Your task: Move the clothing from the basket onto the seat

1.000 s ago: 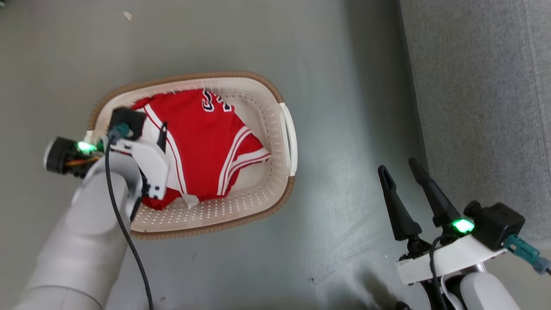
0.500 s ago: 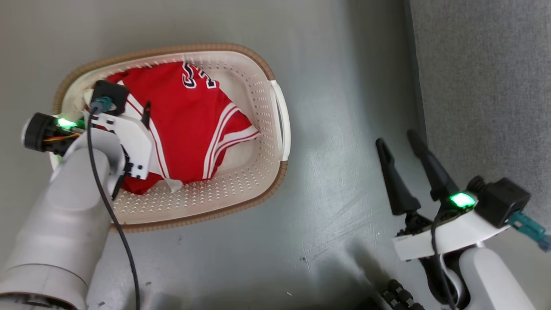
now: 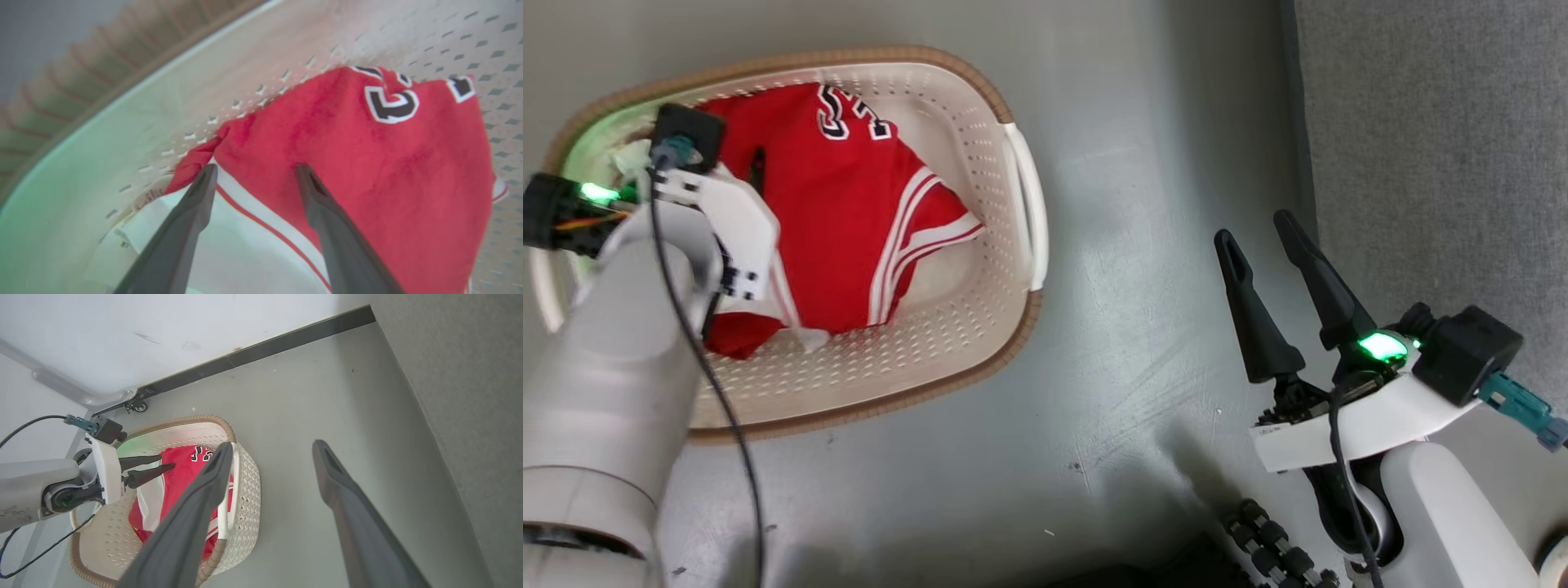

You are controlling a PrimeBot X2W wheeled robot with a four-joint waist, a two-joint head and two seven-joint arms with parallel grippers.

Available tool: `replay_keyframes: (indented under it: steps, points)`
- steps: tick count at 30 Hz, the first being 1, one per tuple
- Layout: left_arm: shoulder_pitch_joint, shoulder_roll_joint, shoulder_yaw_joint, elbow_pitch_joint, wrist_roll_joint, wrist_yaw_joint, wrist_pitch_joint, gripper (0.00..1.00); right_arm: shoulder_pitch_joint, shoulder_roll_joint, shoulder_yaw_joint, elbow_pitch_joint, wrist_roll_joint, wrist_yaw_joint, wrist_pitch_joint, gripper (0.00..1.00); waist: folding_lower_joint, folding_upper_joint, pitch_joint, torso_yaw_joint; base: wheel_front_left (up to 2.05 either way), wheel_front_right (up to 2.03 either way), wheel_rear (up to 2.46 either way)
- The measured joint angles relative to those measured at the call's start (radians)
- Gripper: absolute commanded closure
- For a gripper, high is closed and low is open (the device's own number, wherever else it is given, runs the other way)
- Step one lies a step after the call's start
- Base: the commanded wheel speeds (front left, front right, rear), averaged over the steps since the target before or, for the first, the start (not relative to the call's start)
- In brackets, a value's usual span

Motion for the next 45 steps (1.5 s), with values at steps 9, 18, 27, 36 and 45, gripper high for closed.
replay_keyframes:
  steps: [9,18,27,36,45]
  points:
    - [-0.025,0.018,-0.019,0.048,0.015,-0.024,0.026,0.00,-0.020,0.000,0.018,0.003,0.016,0.000,0.000,0.00,-0.0001,0.0000,0.034,-0.030,0.00,0.00,0.00]
    - [-0.025,0.016,-0.045,0.072,0.023,-0.033,0.026,0.00,-0.044,0.000,0.014,0.013,0.016,0.000,0.000,0.00,0.0000,0.0000,0.035,-0.037,0.00,0.00,0.00]
    - [-0.025,-0.001,-0.043,0.104,0.015,-0.046,0.080,1.00,-0.046,0.000,0.013,0.024,0.016,0.000,0.000,0.00,0.0000,0.0000,0.037,-0.031,0.00,0.00,0.00]
    - [-0.030,-0.001,-0.042,0.108,0.013,-0.055,0.088,1.00,-0.081,0.000,0.008,0.029,0.014,0.000,0.000,0.00,0.0000,0.0000,0.031,-0.026,0.00,0.00,0.00]
    - [-0.032,-0.004,-0.042,0.115,0.004,-0.061,0.096,1.00,-0.138,-0.001,-0.013,0.016,0.014,0.000,0.000,0.00,-0.0001,0.0000,0.012,-0.020,0.00,0.00,0.00]
